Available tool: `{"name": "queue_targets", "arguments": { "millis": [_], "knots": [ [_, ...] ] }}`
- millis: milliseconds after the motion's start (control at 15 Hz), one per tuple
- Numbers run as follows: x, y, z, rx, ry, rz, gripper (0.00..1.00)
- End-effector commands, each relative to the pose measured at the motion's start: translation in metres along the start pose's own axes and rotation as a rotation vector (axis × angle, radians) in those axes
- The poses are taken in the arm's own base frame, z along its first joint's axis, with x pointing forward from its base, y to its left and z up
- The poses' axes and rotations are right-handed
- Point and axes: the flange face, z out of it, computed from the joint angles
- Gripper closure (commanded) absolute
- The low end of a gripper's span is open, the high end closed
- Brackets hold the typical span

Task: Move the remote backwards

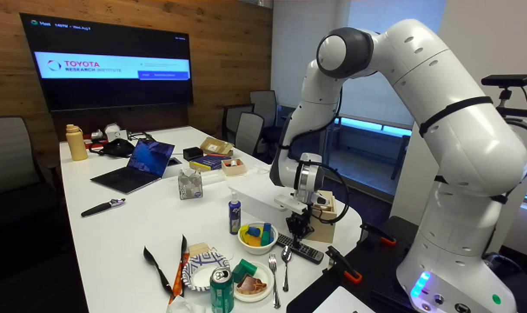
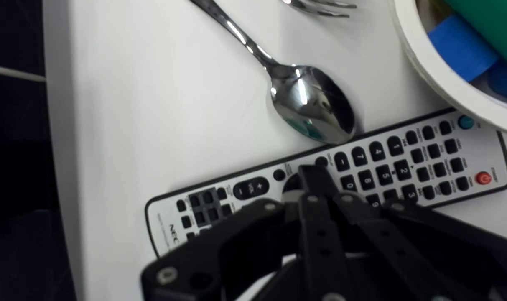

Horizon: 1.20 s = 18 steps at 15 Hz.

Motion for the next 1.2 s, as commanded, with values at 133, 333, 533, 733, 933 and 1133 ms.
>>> {"name": "queue_targets", "arguments": {
  "millis": [133,333,533,733,933,1133],
  "knots": [
    [-0.042,0.039,-0.078,0.055,0.109,-0.289,1.00],
    [-0.065,0.050,-0.117,0.097,0.154,-0.451,1.00],
    [-0.082,0.060,-0.158,0.143,0.186,-0.619,1.00],
    [-0.094,0.060,-0.196,0.186,0.202,-0.756,1.00],
    [-0.103,0.059,-0.227,0.221,0.167,-0.832,0.73],
    [-0.106,0.059,-0.244,0.210,0.098,-0.875,0.53]
  ]
}}
